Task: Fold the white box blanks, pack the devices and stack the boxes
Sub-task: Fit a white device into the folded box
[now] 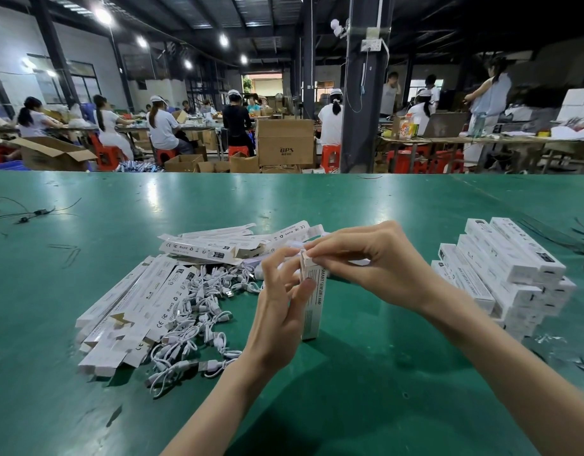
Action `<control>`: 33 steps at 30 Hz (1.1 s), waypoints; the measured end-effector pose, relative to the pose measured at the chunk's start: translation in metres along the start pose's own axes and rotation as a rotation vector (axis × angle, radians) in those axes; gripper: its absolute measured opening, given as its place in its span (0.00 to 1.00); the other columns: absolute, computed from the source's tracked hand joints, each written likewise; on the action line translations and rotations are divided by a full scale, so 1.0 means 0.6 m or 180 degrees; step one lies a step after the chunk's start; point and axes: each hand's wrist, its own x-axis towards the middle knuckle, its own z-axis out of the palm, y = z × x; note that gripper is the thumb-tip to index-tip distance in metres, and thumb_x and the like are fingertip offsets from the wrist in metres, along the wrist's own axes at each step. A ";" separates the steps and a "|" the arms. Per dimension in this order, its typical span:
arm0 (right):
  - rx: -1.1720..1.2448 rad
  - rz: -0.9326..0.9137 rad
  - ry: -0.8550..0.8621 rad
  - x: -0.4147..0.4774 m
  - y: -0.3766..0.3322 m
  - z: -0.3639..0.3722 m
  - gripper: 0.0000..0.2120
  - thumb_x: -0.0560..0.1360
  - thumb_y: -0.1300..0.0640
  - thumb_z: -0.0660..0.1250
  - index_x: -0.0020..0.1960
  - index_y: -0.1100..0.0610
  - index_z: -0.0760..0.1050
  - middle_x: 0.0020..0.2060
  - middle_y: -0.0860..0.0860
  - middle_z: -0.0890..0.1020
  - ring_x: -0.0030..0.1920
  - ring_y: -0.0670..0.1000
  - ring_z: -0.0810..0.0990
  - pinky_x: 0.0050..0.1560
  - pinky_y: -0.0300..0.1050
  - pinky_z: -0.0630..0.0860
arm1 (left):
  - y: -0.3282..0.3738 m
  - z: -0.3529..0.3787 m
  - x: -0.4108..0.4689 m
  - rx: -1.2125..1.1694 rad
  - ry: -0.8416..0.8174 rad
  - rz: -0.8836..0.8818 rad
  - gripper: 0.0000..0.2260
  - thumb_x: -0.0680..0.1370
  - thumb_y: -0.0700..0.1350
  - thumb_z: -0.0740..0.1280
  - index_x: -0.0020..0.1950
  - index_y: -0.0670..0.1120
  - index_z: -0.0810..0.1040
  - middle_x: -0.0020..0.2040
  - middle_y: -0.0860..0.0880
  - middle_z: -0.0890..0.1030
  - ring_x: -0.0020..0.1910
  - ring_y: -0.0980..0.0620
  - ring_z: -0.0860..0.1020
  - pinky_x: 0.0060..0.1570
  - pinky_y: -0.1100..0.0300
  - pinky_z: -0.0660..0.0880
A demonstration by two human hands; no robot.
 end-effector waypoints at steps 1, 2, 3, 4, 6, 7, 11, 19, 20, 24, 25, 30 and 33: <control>-0.0122 -0.0096 0.0037 0.000 0.000 0.001 0.06 0.72 0.67 0.72 0.49 0.64 0.84 0.48 0.52 0.85 0.48 0.46 0.84 0.50 0.41 0.81 | 0.000 0.000 0.000 0.0016 0.0002 -0.0001 0.14 0.81 0.38 0.59 0.62 0.53 0.61 0.59 0.54 0.79 0.50 0.55 0.80 0.51 0.66 0.73; -0.0247 -0.0192 0.0076 -0.001 0.000 0.002 0.06 0.73 0.67 0.72 0.49 0.64 0.84 0.48 0.52 0.85 0.48 0.46 0.84 0.50 0.43 0.81 | 0.000 -0.001 0.000 0.0056 0.0013 0.0003 0.14 0.81 0.37 0.58 0.62 0.52 0.61 0.59 0.55 0.79 0.49 0.57 0.80 0.50 0.68 0.73; -0.0383 -0.0296 0.0113 -0.001 0.000 0.004 0.06 0.73 0.66 0.71 0.50 0.64 0.83 0.48 0.53 0.85 0.48 0.47 0.84 0.50 0.44 0.80 | 0.001 -0.001 0.001 0.0110 0.0028 0.0011 0.15 0.81 0.37 0.58 0.61 0.54 0.61 0.58 0.58 0.80 0.49 0.59 0.80 0.50 0.69 0.73; -0.0527 -0.0394 0.0139 -0.001 0.000 0.006 0.06 0.74 0.65 0.70 0.50 0.64 0.83 0.48 0.53 0.85 0.49 0.48 0.84 0.50 0.45 0.80 | 0.002 -0.001 0.002 0.0156 0.0039 0.0025 0.16 0.81 0.36 0.58 0.61 0.55 0.61 0.58 0.60 0.79 0.49 0.60 0.80 0.50 0.70 0.72; -0.0747 -0.0497 0.0117 -0.003 -0.001 0.011 0.07 0.75 0.64 0.68 0.51 0.64 0.83 0.50 0.54 0.85 0.51 0.50 0.84 0.52 0.45 0.79 | 0.004 -0.001 0.003 0.0244 0.0071 0.0056 0.17 0.81 0.37 0.58 0.61 0.58 0.61 0.58 0.63 0.78 0.49 0.61 0.80 0.50 0.71 0.72; -0.0790 -0.0494 0.0078 -0.004 -0.001 0.012 0.08 0.75 0.65 0.68 0.52 0.64 0.82 0.52 0.54 0.84 0.52 0.51 0.83 0.53 0.45 0.79 | 0.004 -0.002 0.003 0.0270 0.0077 0.0062 0.17 0.81 0.37 0.58 0.61 0.58 0.62 0.58 0.63 0.78 0.49 0.60 0.80 0.50 0.70 0.72; -0.0746 -0.0363 -0.0015 -0.007 -0.001 0.010 0.10 0.74 0.67 0.69 0.54 0.64 0.82 0.54 0.54 0.83 0.55 0.51 0.82 0.56 0.44 0.78 | 0.000 -0.002 0.001 0.0356 0.0109 0.0013 0.17 0.81 0.37 0.58 0.63 0.57 0.62 0.59 0.65 0.77 0.51 0.60 0.80 0.51 0.70 0.73; -0.1090 -0.0587 -0.0119 -0.004 -0.010 0.011 0.04 0.74 0.65 0.70 0.47 0.64 0.83 0.50 0.55 0.84 0.49 0.55 0.83 0.47 0.52 0.79 | -0.001 0.000 -0.001 0.0420 0.0052 0.0085 0.16 0.81 0.37 0.57 0.62 0.56 0.61 0.55 0.56 0.79 0.49 0.58 0.80 0.49 0.67 0.74; -0.1184 -0.0642 -0.0168 -0.003 -0.011 0.012 0.04 0.74 0.66 0.69 0.47 0.64 0.83 0.49 0.55 0.84 0.48 0.57 0.82 0.45 0.53 0.80 | -0.003 -0.001 -0.002 0.0451 0.0035 0.0104 0.15 0.81 0.37 0.57 0.63 0.53 0.61 0.54 0.56 0.79 0.47 0.59 0.80 0.48 0.67 0.74; -0.1563 -0.0857 -0.0248 -0.003 -0.014 0.016 0.04 0.74 0.66 0.69 0.45 0.63 0.82 0.50 0.55 0.84 0.49 0.57 0.82 0.42 0.53 0.80 | -0.006 -0.001 -0.004 0.0526 0.0075 0.0116 0.17 0.80 0.35 0.56 0.63 0.53 0.61 0.54 0.54 0.78 0.46 0.58 0.79 0.48 0.61 0.75; -0.1616 -0.0873 -0.0245 -0.003 -0.015 0.017 0.03 0.74 0.65 0.69 0.45 0.62 0.82 0.50 0.54 0.84 0.49 0.56 0.82 0.41 0.52 0.80 | -0.004 0.000 -0.004 0.0543 0.0107 0.0142 0.18 0.80 0.35 0.56 0.63 0.55 0.60 0.54 0.56 0.79 0.47 0.57 0.80 0.48 0.59 0.76; -0.1542 -0.0753 -0.0259 -0.007 -0.014 0.021 0.02 0.74 0.66 0.70 0.43 0.62 0.81 0.51 0.54 0.83 0.50 0.56 0.81 0.39 0.52 0.79 | 0.001 0.001 -0.002 0.0413 0.0147 0.0213 0.21 0.81 0.38 0.57 0.63 0.64 0.61 0.56 0.58 0.79 0.49 0.51 0.81 0.50 0.53 0.78; -0.1221 -0.0553 -0.0234 -0.007 -0.007 0.025 0.05 0.75 0.67 0.69 0.50 0.62 0.81 0.53 0.55 0.82 0.52 0.57 0.80 0.48 0.53 0.77 | -0.007 0.002 -0.001 0.0441 0.0170 0.0286 0.19 0.81 0.37 0.58 0.65 0.58 0.60 0.57 0.63 0.77 0.48 0.54 0.80 0.48 0.55 0.78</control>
